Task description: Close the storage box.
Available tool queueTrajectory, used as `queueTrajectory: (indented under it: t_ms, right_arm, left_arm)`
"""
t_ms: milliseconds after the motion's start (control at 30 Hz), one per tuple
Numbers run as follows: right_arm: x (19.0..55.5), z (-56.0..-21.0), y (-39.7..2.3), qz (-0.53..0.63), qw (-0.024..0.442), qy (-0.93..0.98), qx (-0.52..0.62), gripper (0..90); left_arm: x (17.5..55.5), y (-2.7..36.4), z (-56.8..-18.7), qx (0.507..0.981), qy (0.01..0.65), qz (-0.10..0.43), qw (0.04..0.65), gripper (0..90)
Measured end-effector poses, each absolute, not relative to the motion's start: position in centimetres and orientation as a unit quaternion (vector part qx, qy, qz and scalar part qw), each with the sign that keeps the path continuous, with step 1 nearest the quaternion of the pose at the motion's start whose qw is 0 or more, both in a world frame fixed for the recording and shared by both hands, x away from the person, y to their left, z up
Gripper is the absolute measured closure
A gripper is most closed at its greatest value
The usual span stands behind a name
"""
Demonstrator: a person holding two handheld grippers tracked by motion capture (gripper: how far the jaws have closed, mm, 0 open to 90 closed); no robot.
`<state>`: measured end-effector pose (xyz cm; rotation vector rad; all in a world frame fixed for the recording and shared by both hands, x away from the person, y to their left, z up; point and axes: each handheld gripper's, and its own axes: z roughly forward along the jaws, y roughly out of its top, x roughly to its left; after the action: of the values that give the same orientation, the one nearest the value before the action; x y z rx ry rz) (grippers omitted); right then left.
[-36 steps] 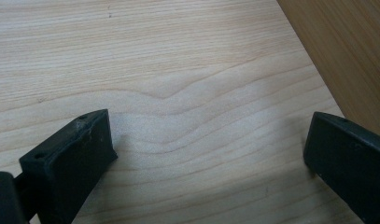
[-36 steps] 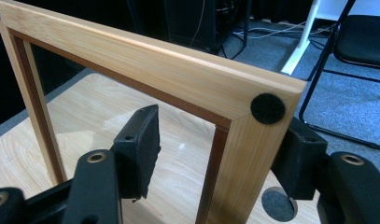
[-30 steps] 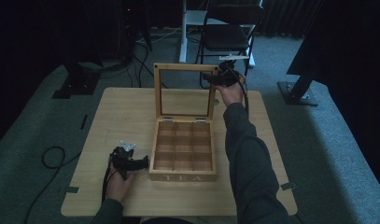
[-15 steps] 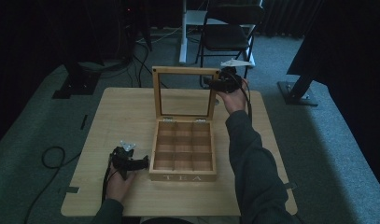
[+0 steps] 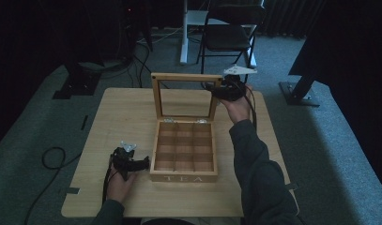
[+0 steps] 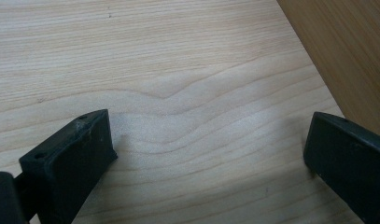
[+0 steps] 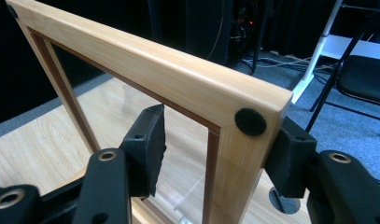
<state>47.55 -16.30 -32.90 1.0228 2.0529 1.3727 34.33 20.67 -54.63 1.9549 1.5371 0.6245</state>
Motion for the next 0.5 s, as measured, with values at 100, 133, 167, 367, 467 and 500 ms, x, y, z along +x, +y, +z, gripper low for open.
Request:
queueTrajectory:
  t_ms: [100, 133, 167, 367, 467, 500]
  right_arm:
    - [46.9, -32.8, -16.3, 0.497, 0.234, 0.75, 0.368, 44.5]
    - [46.8, -32.8, -16.3, 0.497, 0.235, 0.75, 0.367, 44.6]
    - [46.7, -32.8, -16.3, 0.498, 0.234, 0.75, 0.366, 44.7]
    - [45.8, -32.7, -16.3, 0.495, 0.228, 0.751, 0.372, 44.8]
    - [45.4, -32.5, -16.2, 0.489, 0.228, 0.755, 0.371, 44.7]
    - [45.3, -32.5, -16.2, 0.488, 0.229, 0.757, 0.37, 44.7]
  left_arm:
    - [34.3, 20.7, -54.6, 0.731, 0.575, 0.234, 0.285, 1.6]
    - [34.3, 20.7, -54.6, 0.731, 0.575, 0.234, 0.285, 1.6]
    - [34.3, 20.7, -54.6, 0.731, 0.575, 0.234, 0.285, 1.6]
    - [34.3, 20.7, -54.6, 0.731, 0.575, 0.233, 0.285, 1.6]
    - [34.3, 20.7, -54.6, 0.731, 0.575, 0.234, 0.285, 1.6]
    - [34.3, 20.7, -54.6, 0.731, 0.575, 0.234, 0.285, 1.6]
